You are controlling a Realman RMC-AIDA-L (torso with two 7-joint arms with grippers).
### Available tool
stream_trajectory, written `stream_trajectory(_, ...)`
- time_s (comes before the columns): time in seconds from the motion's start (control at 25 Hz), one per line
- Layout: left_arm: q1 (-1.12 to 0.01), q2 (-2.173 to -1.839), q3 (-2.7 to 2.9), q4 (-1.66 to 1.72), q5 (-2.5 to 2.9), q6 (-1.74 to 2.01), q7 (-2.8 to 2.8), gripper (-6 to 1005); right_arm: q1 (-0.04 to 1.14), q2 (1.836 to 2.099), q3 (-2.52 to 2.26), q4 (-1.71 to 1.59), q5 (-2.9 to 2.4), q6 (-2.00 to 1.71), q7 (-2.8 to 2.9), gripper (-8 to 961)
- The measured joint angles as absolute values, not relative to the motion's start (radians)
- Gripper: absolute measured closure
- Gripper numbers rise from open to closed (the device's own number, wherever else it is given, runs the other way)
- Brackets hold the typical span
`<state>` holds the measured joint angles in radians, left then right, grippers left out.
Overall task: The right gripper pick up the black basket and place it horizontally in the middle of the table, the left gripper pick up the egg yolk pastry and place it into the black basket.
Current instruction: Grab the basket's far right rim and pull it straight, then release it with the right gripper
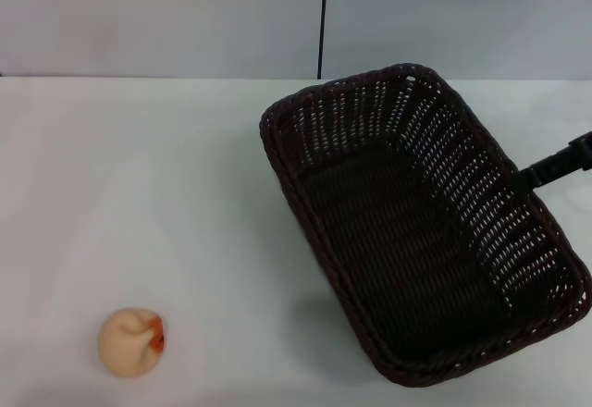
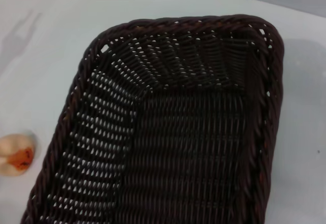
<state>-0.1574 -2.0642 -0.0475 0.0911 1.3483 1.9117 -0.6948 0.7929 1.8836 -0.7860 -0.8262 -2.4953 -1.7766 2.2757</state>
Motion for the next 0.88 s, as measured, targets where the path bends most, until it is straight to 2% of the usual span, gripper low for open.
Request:
stream_trajectory(0.16, -0.157, -2.064, -0.047, 0.091, 1.348, 1.912, -0.695, 609, 0.796, 1.891, -0.803, -0.806, -2.496, -1.737, 2.276, 234)
stream_trajectory(0.2, -0.158, -2.065, -0.048, 0.083, 1.348, 1.911, -0.695, 609, 0.799, 1.906, -0.812, -0.802, -2.499, -1.708, 2.276, 233)
stream_trajectory(0.6, -0.161, -2.065, -0.046, 0.078, 1.36, 1.91, -0.696, 609, 0.816, 1.955, -0.893, -0.778, -2.534, -1.591, 2.26, 240)
stream_trajectory(0.88, -0.161, -2.065, -0.046, 0.069, 1.366, 1.903, -0.696, 610, 0.811, 1.97, -0.9, -0.782, -2.534, -1.574, 2.242, 507)
